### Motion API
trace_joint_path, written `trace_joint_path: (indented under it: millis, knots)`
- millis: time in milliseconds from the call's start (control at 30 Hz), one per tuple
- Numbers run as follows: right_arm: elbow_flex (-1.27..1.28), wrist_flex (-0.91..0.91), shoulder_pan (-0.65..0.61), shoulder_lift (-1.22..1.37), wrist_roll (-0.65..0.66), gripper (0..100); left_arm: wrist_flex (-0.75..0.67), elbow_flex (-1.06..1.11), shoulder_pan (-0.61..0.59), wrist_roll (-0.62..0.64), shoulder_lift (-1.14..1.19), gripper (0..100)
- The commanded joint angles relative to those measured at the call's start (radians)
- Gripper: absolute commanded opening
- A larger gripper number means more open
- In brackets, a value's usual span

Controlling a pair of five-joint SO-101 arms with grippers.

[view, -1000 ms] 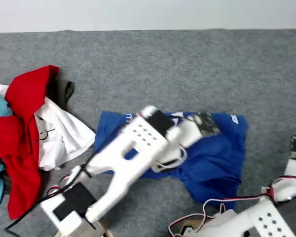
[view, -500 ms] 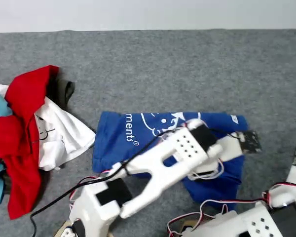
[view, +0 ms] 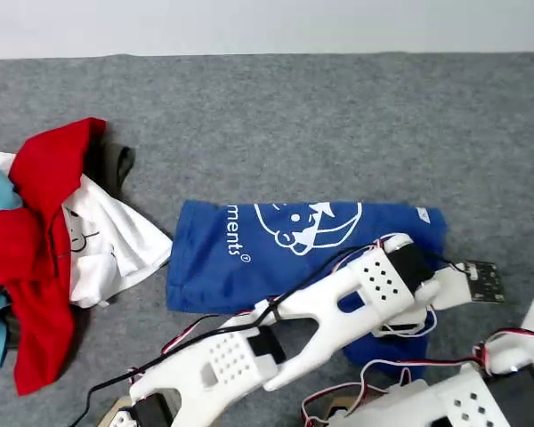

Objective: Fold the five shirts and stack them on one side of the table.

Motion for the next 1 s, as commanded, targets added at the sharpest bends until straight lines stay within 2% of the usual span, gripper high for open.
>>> trace_joint_path:
  millis: [0,233,533,967]
  knots:
    - [-0.011,0.010,0.013,0.007,-0.008,27.3,0.035,-0.097,0.003,0.008,0.028,17]
    - [-0.009,0.002,0.012,0.012,-0.008,27.3,0.035,-0.108,0.006,0.008,-0.040,0]
    - [-0.009,0.005,0.008,0.012,-0.006,27.3,0.035,-0.104,-0.031,0.008,-0.081,0]
    - [-0.005,0.013,0.007,0.013,-0.002,27.3,-0.002,-0.110,-0.216,0.002,-0.080,0]
